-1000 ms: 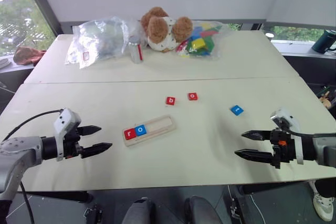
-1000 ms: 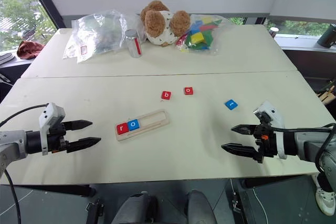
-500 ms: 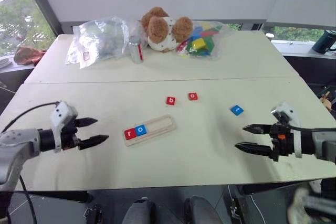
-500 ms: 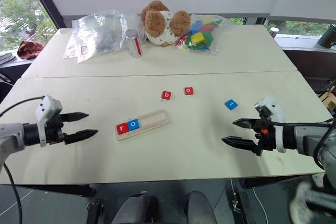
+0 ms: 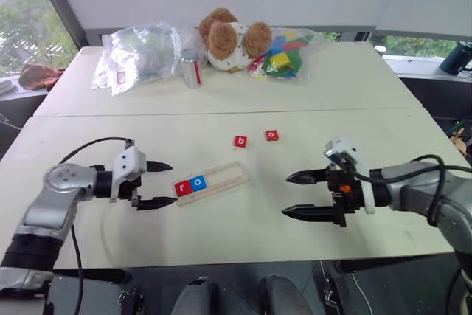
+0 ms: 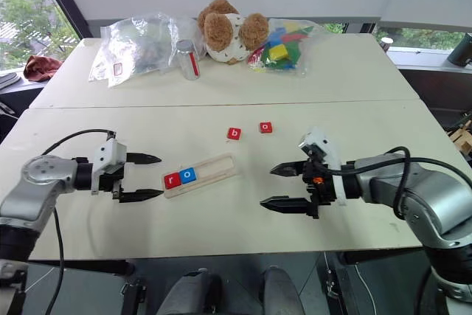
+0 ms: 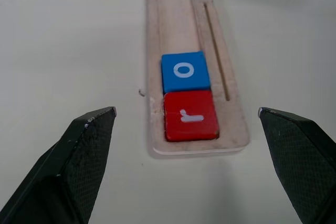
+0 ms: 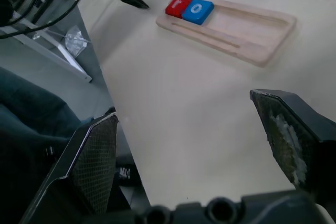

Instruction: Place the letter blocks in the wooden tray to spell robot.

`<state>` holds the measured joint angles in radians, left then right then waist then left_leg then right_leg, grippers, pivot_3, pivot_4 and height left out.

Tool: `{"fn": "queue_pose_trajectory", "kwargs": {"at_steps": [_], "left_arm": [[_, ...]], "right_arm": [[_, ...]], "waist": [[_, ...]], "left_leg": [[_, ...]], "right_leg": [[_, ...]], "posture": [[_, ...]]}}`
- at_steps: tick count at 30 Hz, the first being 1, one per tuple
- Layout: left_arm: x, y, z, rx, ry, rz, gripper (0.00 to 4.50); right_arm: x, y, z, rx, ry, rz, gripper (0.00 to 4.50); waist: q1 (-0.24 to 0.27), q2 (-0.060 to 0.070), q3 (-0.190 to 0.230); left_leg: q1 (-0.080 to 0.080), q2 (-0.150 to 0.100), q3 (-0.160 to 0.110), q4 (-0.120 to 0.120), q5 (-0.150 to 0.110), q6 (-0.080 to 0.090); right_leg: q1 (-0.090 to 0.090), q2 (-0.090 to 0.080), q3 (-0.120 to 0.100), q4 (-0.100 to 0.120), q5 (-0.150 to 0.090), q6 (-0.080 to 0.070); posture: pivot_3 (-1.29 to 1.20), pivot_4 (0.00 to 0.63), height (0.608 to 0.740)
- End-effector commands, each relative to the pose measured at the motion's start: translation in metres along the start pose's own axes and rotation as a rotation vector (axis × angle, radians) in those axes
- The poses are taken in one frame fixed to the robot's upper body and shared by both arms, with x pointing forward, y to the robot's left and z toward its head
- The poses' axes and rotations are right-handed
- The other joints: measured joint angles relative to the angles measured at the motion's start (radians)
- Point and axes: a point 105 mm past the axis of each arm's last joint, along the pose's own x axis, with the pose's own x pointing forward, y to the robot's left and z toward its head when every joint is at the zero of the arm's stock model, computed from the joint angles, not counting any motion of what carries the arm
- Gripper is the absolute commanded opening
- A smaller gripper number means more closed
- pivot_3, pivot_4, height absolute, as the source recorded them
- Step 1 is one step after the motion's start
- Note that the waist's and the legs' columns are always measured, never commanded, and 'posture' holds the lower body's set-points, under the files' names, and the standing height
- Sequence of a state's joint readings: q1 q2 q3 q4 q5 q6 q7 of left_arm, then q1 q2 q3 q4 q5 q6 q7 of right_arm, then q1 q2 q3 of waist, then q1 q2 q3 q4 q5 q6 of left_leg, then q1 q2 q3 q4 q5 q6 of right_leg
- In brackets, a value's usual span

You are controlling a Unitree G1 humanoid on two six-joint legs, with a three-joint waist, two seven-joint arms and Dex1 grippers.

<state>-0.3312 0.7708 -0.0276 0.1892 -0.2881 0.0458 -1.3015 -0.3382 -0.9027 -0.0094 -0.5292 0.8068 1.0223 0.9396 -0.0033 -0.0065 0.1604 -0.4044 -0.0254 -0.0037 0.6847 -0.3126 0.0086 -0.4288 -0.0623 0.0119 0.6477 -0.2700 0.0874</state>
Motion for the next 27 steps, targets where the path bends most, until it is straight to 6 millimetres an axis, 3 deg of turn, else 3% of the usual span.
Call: {"fn": "queue_pose_trajectory", "kwargs": {"at_steps": [1, 13, 14, 18, 22, 27], "left_arm": [[0.008, 0.002, -0.004, 0.066, 0.009, 0.023, 4.50], [0.027, -0.016, -0.032, 0.054, 0.070, -0.028, 4.50], [0.027, -0.016, -0.033, 0.053, 0.069, -0.026, 3.90], [0.026, -0.013, -0.033, 0.044, 0.061, -0.021, 2.46], [0.024, -0.003, -0.026, 0.109, 0.085, -0.043, 2.44], [0.037, 0.012, -0.001, 0.216, 0.065, -0.164, 2.44]], "right_arm": [[0.001, 0.003, 0.007, -0.045, -0.015, -0.012, 4.37], [-0.004, -0.008, 0.006, -0.033, -0.026, -0.097, 4.37], [-0.004, -0.009, 0.006, -0.033, -0.028, -0.101, 4.50], [-0.007, -0.009, 0.005, -0.025, -0.026, -0.112, 4.50], [-0.013, -0.015, 0.002, -0.003, -0.033, -0.161, 4.50], [-0.029, -0.033, -0.004, 0.029, -0.044, -0.294, 4.50]], "waist": [[0.000, 0.000, 0.000], [-0.003, 0.000, -0.001], [-0.003, 0.000, -0.001], [0.011, 0.000, -0.001], [0.017, 0.000, -0.001], [0.018, 0.000, -0.001]], "left_leg": [[0.000, 0.000, 0.000, 0.000, 0.000, 0.000], [0.001, 0.000, 0.000, 0.000, 0.000, 0.000], [0.002, 0.000, 0.000, 0.000, 0.000, 0.000], [0.007, 0.000, 0.000, 0.000, 0.000, 0.000], [0.013, 0.000, 0.000, 0.000, 0.000, 0.000], [0.012, 0.000, 0.000, 0.000, 0.000, 0.000]], "right_leg": [[0.000, 0.000, 0.000, 0.000, 0.000, 0.000], [0.000, 0.000, 0.000, 0.002, 0.000, 0.000], [0.001, 0.000, 0.000, 0.002, 0.000, 0.000], [0.006, 0.000, 0.000, 0.002, 0.000, 0.000], [0.012, 0.000, 0.000, 0.002, 0.000, 0.000], [0.012, 0.000, 0.000, 0.001, 0.000, 0.000]], "posture": [[0.00, 0.150, 0.740], [0.00, 0.150, 0.740], [0.00, 0.150, 0.740], [0.00, 0.150, 0.740], [0.00, 0.150, 0.740], [0.00, 0.150, 0.740]]}}
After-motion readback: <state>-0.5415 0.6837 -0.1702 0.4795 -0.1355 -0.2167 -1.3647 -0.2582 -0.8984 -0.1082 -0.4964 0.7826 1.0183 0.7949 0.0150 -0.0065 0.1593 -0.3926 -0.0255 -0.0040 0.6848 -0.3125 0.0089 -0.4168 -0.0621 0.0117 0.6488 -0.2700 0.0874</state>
